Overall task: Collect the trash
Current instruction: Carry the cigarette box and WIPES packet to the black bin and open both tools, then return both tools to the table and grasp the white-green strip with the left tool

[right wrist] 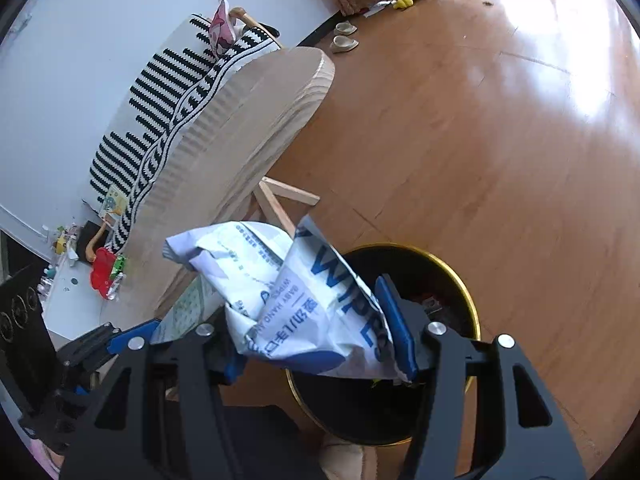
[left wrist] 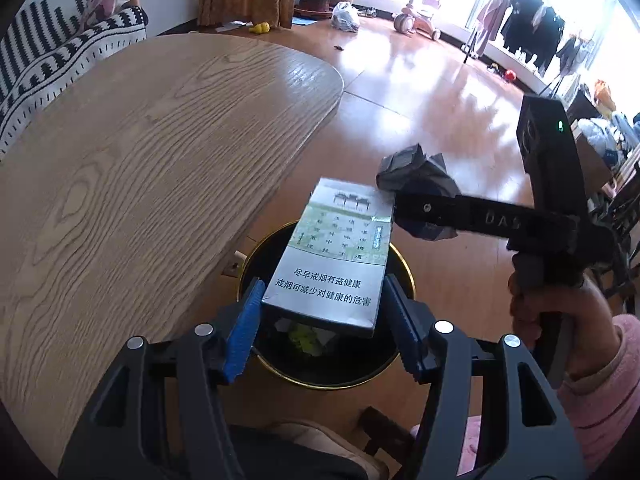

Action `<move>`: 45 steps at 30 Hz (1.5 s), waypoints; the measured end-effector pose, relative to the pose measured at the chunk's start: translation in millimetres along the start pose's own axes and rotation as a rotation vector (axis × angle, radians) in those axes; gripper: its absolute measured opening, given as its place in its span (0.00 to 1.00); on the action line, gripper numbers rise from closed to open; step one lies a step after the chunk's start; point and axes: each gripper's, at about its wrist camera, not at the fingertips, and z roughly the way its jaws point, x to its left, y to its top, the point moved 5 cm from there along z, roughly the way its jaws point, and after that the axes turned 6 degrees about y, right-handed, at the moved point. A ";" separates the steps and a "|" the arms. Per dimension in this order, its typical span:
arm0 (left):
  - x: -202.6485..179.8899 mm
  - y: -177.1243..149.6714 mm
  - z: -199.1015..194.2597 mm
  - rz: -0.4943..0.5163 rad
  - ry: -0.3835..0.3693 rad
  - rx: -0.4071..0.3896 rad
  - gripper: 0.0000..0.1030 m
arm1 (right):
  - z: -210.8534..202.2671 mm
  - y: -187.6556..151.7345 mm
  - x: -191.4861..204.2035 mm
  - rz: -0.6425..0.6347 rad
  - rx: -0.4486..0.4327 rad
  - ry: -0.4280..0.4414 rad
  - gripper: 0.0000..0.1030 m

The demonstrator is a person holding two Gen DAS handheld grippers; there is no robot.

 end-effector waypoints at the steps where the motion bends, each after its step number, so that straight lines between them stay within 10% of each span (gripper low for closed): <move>1: -1.8 0.8 0.8 0.003 0.003 0.005 0.62 | -0.3 0.8 -2.4 0.028 0.005 0.005 0.66; 4: -4.2 -2.4 -2.0 0.026 0.013 -0.001 0.94 | -8.3 7.7 -14.2 0.104 -0.014 0.026 0.89; 15: 79.9 19.7 -113.8 -0.022 0.194 -0.268 0.94 | -25.6 23.5 3.4 -0.023 -0.126 -0.208 0.93; 26: 361.8 -128.5 -159.3 -0.656 0.542 -0.231 0.94 | 19.9 55.5 120.8 -0.243 -0.088 -0.139 0.93; 31: 440.5 -162.6 -152.3 -0.906 0.470 -0.230 0.94 | 51.8 57.1 203.1 -0.370 -0.048 -0.053 0.93; 36: 490.5 -170.2 -131.6 -0.833 0.450 -0.167 0.94 | 111.0 42.9 288.7 -0.515 0.133 0.053 0.93; 45: 529.4 -152.2 -109.0 -0.589 0.415 -0.156 0.94 | 209.3 25.9 369.9 -0.662 0.146 0.052 0.93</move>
